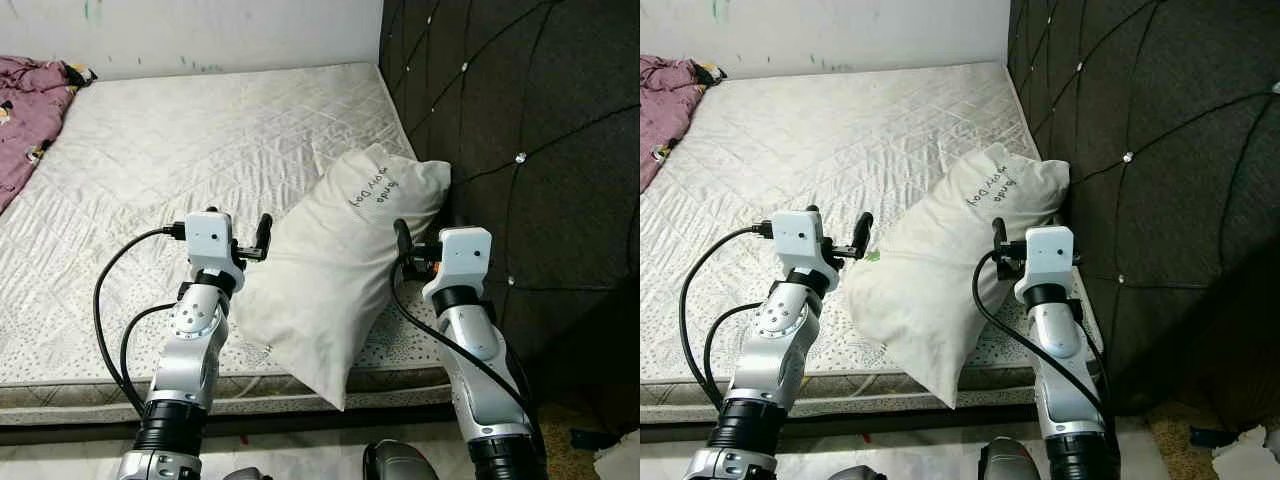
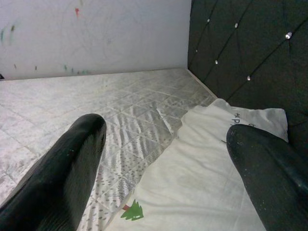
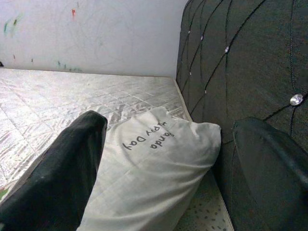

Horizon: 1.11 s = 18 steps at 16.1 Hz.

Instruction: Clean up the room

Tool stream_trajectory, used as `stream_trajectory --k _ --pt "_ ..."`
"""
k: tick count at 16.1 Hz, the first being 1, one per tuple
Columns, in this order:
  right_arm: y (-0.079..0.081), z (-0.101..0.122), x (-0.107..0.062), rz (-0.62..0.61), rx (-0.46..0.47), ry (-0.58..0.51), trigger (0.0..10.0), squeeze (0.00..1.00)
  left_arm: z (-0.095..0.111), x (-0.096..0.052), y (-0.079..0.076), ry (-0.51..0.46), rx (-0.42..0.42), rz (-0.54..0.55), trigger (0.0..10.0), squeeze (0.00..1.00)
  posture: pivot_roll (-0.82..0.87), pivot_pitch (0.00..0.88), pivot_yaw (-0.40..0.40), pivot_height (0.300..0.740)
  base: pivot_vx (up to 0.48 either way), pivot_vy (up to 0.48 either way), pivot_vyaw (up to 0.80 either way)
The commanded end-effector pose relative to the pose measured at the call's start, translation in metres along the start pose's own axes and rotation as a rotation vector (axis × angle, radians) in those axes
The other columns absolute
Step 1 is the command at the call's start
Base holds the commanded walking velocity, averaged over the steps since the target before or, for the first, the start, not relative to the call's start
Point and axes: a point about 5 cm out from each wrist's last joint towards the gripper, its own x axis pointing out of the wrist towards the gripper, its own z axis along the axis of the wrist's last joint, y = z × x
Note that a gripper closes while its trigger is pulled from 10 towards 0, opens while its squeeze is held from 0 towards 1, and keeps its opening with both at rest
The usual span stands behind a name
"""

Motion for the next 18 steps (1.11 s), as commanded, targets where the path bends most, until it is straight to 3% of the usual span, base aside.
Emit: stream_trajectory --k 1,5,8,12,18 --pt "0.001 0.005 0.001 0.004 0.004 -0.013 10.0 0.0 0.002 0.001 0.003 -0.003 0.011 0.007 10.0 0.0 -0.16 0.055 0.085 0.74 0.0 0.0 0.0" --pt "-0.007 0.016 0.0 -0.035 -0.001 -0.057 10.0 0.0 0.0 0.003 0.001 -0.002 0.002 0.007 10.0 0.0 -0.22 0.038 0.105 0.74 0.0 0.0 0.0" --pt "-0.013 0.017 0.002 -0.054 -0.011 -0.063 10.0 0.0 0.0 0.01 -0.009 -0.001 -0.017 -0.023 10.0 0.0 -0.23 0.023 0.111 0.74 0.0 0.0 0.0" --pt "-0.007 0.017 0.001 -0.035 -0.008 -0.061 10.0 0.0 0.002 0.017 -0.007 -0.012 -0.017 -0.019 10.0 0.0 -0.25 0.001 0.108 0.74 0.0 0.0 0.0" --pt "-0.012 0.016 0.0 -0.042 -0.017 -0.055 10.0 0.0 0.007 0.025 -0.009 -0.036 -0.021 -0.021 10.0 0.0 -0.22 0.0 0.09 0.74 0.0 0.0 0.0"
